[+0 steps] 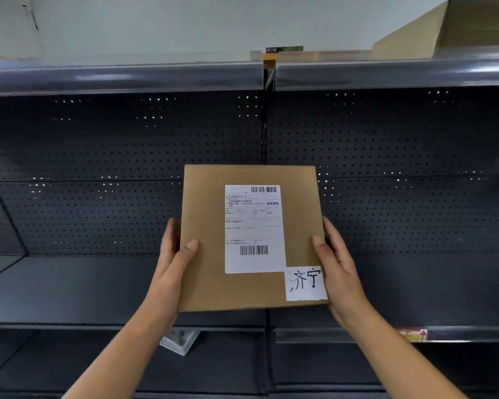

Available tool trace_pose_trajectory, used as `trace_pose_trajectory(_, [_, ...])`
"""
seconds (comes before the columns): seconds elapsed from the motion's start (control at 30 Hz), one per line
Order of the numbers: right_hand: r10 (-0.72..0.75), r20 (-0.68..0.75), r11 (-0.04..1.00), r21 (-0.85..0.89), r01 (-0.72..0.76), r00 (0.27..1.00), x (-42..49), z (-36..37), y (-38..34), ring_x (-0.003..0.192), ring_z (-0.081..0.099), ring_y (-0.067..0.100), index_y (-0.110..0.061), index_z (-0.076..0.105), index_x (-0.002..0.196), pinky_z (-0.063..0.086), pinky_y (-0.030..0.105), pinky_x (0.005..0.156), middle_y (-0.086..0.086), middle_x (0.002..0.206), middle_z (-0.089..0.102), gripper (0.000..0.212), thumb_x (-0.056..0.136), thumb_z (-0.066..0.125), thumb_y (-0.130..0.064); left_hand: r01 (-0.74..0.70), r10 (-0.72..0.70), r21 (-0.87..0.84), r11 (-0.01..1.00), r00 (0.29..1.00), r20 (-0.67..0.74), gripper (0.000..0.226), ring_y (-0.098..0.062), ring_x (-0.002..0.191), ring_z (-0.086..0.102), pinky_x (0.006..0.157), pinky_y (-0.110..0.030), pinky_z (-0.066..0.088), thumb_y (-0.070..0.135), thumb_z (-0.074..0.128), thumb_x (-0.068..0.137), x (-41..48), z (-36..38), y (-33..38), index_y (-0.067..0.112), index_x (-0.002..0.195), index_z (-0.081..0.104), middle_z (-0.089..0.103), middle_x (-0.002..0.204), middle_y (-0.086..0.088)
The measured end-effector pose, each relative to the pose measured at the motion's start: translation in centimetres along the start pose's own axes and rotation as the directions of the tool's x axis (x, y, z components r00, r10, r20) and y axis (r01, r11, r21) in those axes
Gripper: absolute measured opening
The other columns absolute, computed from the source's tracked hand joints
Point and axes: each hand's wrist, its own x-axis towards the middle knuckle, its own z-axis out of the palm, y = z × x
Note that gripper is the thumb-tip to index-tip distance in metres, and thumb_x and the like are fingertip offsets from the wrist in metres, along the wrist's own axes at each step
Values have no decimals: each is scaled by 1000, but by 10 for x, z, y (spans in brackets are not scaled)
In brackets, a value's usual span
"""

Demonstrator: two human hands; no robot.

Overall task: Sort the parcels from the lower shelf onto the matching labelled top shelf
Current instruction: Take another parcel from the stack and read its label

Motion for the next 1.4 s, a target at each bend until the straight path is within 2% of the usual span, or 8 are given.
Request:
trace_pose_trajectory(0.07, [-19,-5,1000,-21,19,1000,-5,-1,1,134,63,9,-42,51,153,46,47,118,-16,147,66,48,107,57,-27,-45,45,-6,999,999,-12,70,-4,132,61,105,-35,51,36,61,99,-5,0,-2,45,162,30,53,150,28])
trace_pose_trajectory(0.17, [-41,-13,999,-36,41,999,-13,-2,2,139,59,13,-38,50,155,43,49,120,-13,152,63,51,105,58,-29,-49,49,-21,999,999,1,64,-9,128,65,102,-40,52,37,60,93,-10,-3,-5,46,154,43,63,144,24])
trace_pose_trajectory(0.5, [-33,-46,999,-16,33,998,-41,-9,9,135,62,13,-51,55,144,45,52,119,-17,146,66,51,95,60,-38,-12,13,-30,999,999,39,68,-9,132,63,100,-36,52,35,60,93,-25,-2,-14,41,158,43,60,148,26])
trace_pose_trajectory(0.73, [-21,-34,998,-55,19,999,-39,-10,8,134,63,14,-43,50,153,47,54,117,-16,147,66,61,93,62,-42,43,-39,-56,997,997,71,63,-22,139,59,113,-52,47,34,58,98,-25,-4,-13,41,158,43,60,154,13])
trace_pose_trajectory(0.97, [-12,-48,999,-43,10,999,-41,-15,8,132,65,13,-53,55,141,48,52,116,-17,144,67,51,91,63,-42,68,-63,-86,994,997,50,62,-22,138,60,111,-49,49,33,60,97,-27,1,-17,39,157,46,61,153,11])
trace_pose_trajectory(1.07, [-1,-41,999,-43,-1,999,-41,-17,6,133,64,16,-57,57,136,48,53,115,-16,144,67,47,91,63,-44,83,-81,-113,990,996,22,56,-23,131,65,100,-46,55,29,63,99,-28,4,-14,40,153,50,66,146,11])
trace_pose_trajectory(1.2, [31,-49,1000,-4,-31,998,-38,-20,2,125,70,18,-44,60,142,53,46,107,-9,137,74,43,100,59,-38,166,-173,-144,976,984,-41,41,-26,120,69,90,-50,60,29,62,102,-24,8,-2,43,140,61,71,137,9])
trace_pose_trajectory(1.4, [180,-52,983,54,-178,982,-25,-22,-11,108,77,27,-30,62,141,57,40,85,6,122,81,40,103,61,-19,263,-280,-136,955,952,-127,29,-26,95,70,74,-40,58,29,66,98,-15,17,17,35,126,67,75,124,-8])
